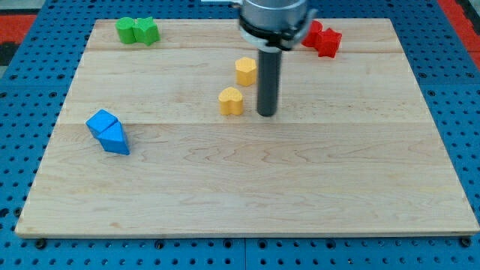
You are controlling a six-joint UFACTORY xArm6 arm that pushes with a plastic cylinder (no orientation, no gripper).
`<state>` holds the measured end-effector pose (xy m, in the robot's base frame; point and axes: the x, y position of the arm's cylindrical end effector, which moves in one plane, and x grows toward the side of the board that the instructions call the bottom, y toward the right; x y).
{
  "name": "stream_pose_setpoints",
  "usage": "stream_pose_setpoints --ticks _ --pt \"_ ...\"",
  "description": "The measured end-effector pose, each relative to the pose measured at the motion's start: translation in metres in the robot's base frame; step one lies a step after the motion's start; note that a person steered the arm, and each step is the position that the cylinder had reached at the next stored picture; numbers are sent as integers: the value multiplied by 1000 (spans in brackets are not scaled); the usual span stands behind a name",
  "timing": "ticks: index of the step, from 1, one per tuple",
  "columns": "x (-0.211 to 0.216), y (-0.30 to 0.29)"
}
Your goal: Nudge blue triangle and blue cube right a bit
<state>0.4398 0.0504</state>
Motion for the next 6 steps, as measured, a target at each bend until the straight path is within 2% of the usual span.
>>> stream_pose_setpoints --ticks 1,2,3,4,6 --pt "77 -38" --pt "103 -119" --pt "104 -222" --pt "90 -289" --pt "35 -307"
